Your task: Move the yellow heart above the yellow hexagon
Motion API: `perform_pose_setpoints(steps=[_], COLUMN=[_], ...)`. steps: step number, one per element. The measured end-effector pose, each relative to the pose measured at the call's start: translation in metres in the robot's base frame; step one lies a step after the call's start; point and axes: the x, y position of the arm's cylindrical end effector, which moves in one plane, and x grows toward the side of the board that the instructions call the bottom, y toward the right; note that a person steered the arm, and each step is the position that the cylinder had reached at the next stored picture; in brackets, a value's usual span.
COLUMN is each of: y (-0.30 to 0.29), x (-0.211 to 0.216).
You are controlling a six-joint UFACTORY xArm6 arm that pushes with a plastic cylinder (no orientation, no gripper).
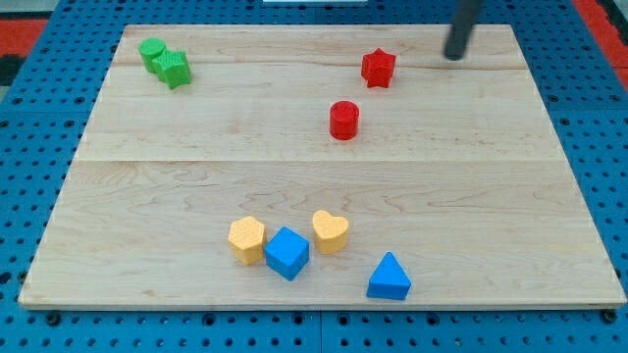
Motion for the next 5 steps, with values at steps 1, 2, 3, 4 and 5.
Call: perform_pose_setpoints(steps=[1,2,3,4,5], y=[-0.077,-0.096,-0.059,0.001,-0.022], x=[0.020,0.083,0.107,0.146,0.227])
